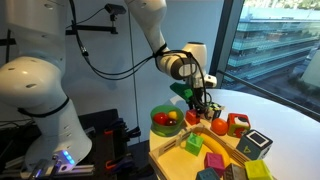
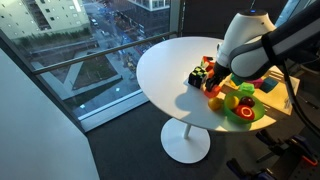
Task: Put the orange block on top of the pink block then place the green block in the green bowl
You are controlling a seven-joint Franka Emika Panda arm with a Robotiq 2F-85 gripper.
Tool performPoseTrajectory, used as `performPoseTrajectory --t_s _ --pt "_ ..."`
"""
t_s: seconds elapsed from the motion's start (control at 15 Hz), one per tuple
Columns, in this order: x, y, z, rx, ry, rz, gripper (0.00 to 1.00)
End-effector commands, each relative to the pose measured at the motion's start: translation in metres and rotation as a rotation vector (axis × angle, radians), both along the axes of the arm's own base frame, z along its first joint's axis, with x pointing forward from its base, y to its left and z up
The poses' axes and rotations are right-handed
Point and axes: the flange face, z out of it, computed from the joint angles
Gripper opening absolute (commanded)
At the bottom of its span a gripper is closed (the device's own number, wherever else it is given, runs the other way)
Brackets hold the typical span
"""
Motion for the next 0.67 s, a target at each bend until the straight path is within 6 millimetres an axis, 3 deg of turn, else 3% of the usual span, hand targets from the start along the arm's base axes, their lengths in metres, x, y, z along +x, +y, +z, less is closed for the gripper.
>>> performPoseTrajectory --t_s 0.0,0.6 --pt "0.005 -0.009 0.024 -0.004 -0.014 -0.029 0.27" --pt "-0.006 -0.047 0.076 -0.012 0.036 -0.073 0.25"
